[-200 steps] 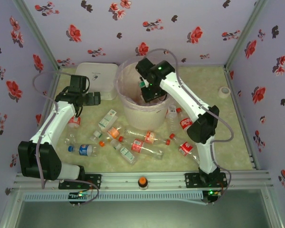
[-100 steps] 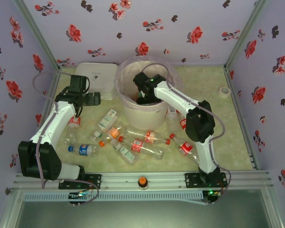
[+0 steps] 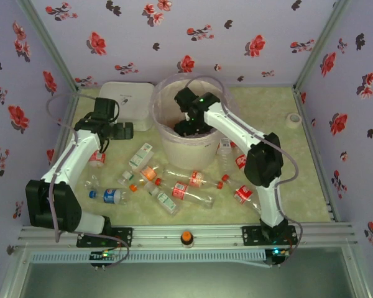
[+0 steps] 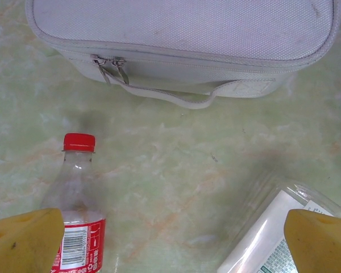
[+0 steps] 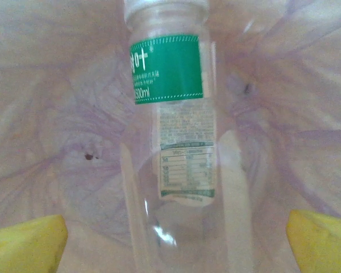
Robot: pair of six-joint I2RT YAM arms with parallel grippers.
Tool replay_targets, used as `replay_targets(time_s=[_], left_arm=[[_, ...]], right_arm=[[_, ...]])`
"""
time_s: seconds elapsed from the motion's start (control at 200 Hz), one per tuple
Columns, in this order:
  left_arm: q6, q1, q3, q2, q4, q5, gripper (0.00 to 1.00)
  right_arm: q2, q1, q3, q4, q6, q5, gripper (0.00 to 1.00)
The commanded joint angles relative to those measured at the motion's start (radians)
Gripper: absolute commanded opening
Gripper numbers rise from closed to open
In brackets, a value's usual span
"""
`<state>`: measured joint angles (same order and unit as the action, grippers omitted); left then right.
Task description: Put the plastic bottles in the bin
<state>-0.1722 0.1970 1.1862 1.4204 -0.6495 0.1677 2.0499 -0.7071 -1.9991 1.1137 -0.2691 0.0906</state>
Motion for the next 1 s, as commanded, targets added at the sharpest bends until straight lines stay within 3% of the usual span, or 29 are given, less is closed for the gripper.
replay_targets(time_s=[0.0, 0.25, 0.465, 0.615, 0.78, 0.995], left_arm=[[0.026, 0.008, 0.037, 0.025, -0.04, -0.026, 1.0], [0.054, 0.096, 0.098, 0.036, -0.199, -0.059, 1.0], [-0.023, 0.163, -0.027, -0.018, -0.214, -0.169, 0.99], [-0.051, 0.176, -0.115, -0.022, -0.182, -0.17, 0.99], [-0.069, 0.188, -0.145, 0.035, -0.156, -0.129, 0.96], [-0.067, 0.195, -0.129, 0.123, -0.107, -0.126, 0.93]], right_arm=[[-0.113, 0.003, -0.076, 0.084, 0.016, 0.042, 0.99], [-0.283, 0.001, -0.116, 0.095, 0.035, 0.039, 0.99], [-0.416, 0.034, -0.146, 0.065, 0.065, 0.047, 0.99], [-0.529, 0.111, -0.136, 0.017, 0.067, 0.025, 0.99], [-0.71, 0.239, 0.043, -0.076, 0.041, -0.018, 0.99], [-0.818, 0.377, 0.173, -0.043, 0.033, -0.072, 0.99]])
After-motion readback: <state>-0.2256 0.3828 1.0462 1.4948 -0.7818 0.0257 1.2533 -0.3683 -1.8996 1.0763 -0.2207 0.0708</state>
